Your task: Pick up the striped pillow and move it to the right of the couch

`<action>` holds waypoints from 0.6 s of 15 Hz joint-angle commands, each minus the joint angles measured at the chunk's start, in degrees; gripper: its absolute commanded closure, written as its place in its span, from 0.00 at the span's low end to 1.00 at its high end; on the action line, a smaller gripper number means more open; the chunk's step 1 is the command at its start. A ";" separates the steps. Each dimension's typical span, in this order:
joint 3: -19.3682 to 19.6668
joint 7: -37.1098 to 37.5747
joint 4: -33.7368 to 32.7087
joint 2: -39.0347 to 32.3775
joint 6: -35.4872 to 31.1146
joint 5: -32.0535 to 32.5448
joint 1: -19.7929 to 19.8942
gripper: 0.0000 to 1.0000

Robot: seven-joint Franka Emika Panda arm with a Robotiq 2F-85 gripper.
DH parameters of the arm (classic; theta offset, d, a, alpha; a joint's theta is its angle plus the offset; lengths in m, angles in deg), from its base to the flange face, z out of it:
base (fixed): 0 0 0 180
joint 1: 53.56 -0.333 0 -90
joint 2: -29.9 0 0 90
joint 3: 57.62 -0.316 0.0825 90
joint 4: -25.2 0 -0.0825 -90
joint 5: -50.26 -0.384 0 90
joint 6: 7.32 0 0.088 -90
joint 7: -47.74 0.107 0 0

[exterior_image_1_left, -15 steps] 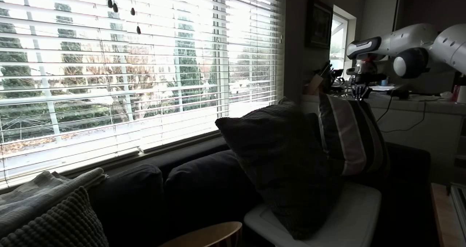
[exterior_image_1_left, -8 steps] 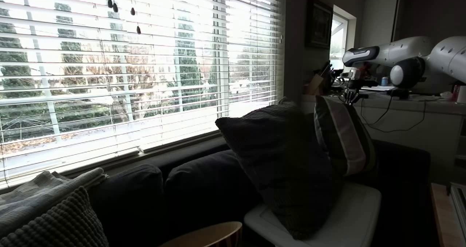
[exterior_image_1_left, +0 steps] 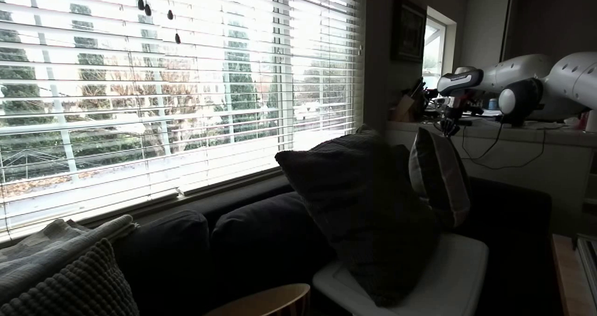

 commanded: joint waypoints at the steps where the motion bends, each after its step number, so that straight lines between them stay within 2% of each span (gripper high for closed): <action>1: -0.40 4.57 -2.20 -1.14 -4.56 3.01 0.46 0.98; 5: 0.02 10.36 -1.76 -1.91 -7.80 4.93 0.34 0.98; 9: -0.77 14.70 0.51 -1.08 -7.82 5.20 -0.04 0.96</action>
